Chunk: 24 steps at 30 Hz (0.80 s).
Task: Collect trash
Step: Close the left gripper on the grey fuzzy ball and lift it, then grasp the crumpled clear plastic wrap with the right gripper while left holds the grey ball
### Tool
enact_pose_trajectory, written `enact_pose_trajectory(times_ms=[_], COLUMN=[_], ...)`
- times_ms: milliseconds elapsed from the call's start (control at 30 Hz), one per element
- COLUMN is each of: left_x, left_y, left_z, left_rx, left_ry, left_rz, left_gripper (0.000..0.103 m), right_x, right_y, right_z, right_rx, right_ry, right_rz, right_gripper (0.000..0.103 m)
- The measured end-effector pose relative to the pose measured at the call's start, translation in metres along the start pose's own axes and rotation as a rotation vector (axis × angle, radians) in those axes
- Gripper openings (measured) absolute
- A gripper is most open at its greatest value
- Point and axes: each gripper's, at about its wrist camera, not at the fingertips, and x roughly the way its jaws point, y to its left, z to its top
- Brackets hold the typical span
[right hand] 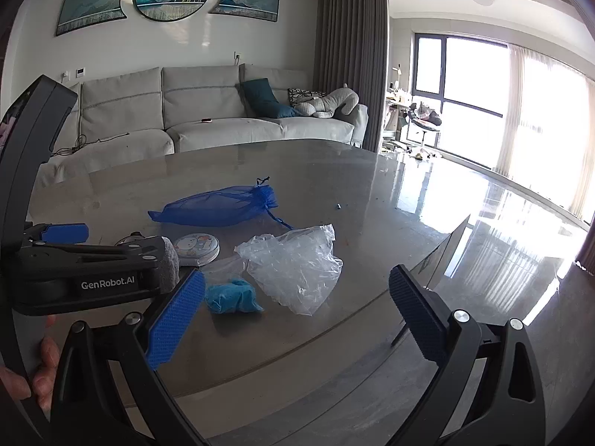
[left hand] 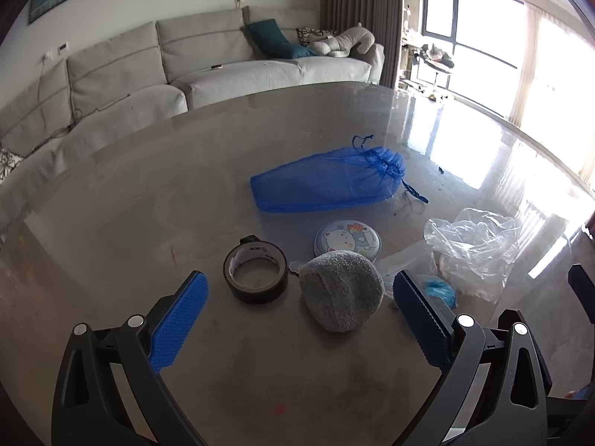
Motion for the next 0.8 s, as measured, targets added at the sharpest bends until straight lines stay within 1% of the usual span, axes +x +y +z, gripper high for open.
enact_pose_trajectory(times_ms=[67, 133, 233, 300, 433, 500, 533, 600, 667, 700, 733, 767, 800], left_x=[0.006, 0.011, 0.014, 0.015, 0.017, 0.023, 0.025, 0.026, 0.024, 0.023, 0.021, 0.019, 0.018], left_y=[-0.002, -0.003, -0.003, -0.001, 0.002, 0.003, 0.003, 0.001, -0.004, -0.008, -0.012, -0.015, -0.015], left_z=[0.002, 0.002, 0.0, -0.001, -0.009, -0.011, -0.013, -0.015, -0.015, -0.015, -0.016, -0.017, -0.017], left_rx=[0.006, 0.001, 0.003, 0.003, -0.014, -0.021, -0.024, -0.02, 0.007, 0.027, 0.048, 0.063, 0.064], left_ry=[0.008, 0.019, 0.02, 0.021, 0.035, 0.064, 0.074, 0.072, 0.069, 0.066, 0.055, 0.049, 0.047], left_rz=[0.017, 0.015, 0.05, 0.061, 0.045, 0.035, 0.022, -0.005, -0.064, -0.081, -0.079, -0.074, -0.09], left_gripper=[0.098, 0.098, 0.098, 0.098, 0.097, 0.092, 0.086, 0.071, 0.036, 0.027, 0.019, 0.017, 0.015], right_x=[0.001, 0.003, 0.006, 0.01, 0.015, 0.017, 0.019, 0.02, 0.019, 0.02, 0.019, 0.019, 0.018], right_y=[-0.004, -0.006, -0.009, -0.009, -0.01, -0.011, -0.011, -0.012, -0.014, -0.014, -0.015, -0.017, -0.019], right_z=[-0.002, -0.004, -0.004, -0.002, 0.0, 0.002, 0.002, 0.003, 0.004, 0.004, 0.003, 0.003, 0.001], right_rx=[0.002, 0.005, 0.003, 0.009, 0.006, 0.004, 0.005, 0.01, 0.011, 0.01, 0.01, 0.01, 0.012], right_ry=[0.001, 0.003, 0.007, 0.01, 0.009, 0.007, 0.007, 0.004, -0.003, -0.003, -0.005, -0.005, -0.002], right_rz=[-0.001, 0.0, 0.001, 0.009, 0.024, 0.026, 0.028, 0.029, 0.031, 0.032, 0.027, 0.029, 0.028], right_gripper=[0.098, 0.098, 0.098, 0.098, 0.098, 0.098, 0.098, 0.098, 0.098, 0.098, 0.098, 0.098, 0.098])
